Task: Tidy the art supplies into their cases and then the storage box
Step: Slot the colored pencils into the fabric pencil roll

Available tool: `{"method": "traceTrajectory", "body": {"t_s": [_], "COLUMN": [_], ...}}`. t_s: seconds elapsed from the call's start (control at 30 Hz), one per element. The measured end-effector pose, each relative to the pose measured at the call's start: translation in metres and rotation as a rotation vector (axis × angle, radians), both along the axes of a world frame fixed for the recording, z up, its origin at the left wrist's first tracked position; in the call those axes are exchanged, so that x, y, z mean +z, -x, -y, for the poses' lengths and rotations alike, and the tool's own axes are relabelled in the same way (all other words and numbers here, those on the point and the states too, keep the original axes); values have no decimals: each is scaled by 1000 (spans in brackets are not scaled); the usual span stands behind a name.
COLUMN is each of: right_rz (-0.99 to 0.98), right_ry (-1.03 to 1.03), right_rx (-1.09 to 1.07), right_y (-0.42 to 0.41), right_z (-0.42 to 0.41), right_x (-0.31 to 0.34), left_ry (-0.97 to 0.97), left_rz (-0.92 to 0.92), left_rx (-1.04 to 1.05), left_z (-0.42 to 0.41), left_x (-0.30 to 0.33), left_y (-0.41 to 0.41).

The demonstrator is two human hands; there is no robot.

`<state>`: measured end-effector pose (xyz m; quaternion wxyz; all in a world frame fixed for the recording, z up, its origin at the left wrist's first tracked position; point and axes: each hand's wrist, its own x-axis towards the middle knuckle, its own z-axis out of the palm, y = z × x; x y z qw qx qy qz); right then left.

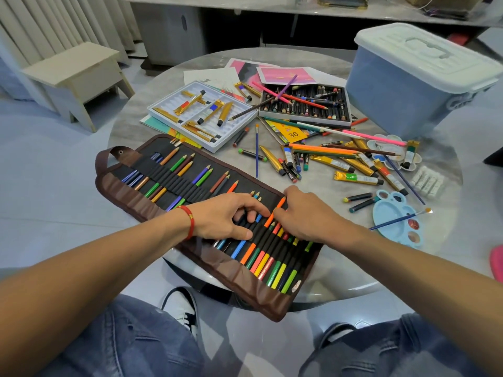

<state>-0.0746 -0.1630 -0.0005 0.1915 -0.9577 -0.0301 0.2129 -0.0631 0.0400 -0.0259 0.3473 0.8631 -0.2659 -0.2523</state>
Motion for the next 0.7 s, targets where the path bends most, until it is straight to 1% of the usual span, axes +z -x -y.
{"method": "traceTrajectory", "body": {"t_s": [0.1, 0.17, 0.3, 0.47, 0.7], "right_rz": [49, 41, 36, 126, 194], "right_ry": [16, 28, 13, 51, 62], "right_rx": [-38, -45, -54, -15, 45], "right_y": [-4, -7, -11, -5, 1], "right_z": [-1, -1, 3, 1, 1], "right_x": [-5, -7, -5, -8, -7], "left_ry": [-28, -62, -100, -133, -204], "left_rz": [-5, 36, 137, 212, 206], "left_rx": [-60, -110, -125, -174, -248], "left_z": [-2, -2, -1, 0, -1], "left_x": [2, 1, -3, -2, -4], "left_y": [1, 3, 6, 6, -1]}}
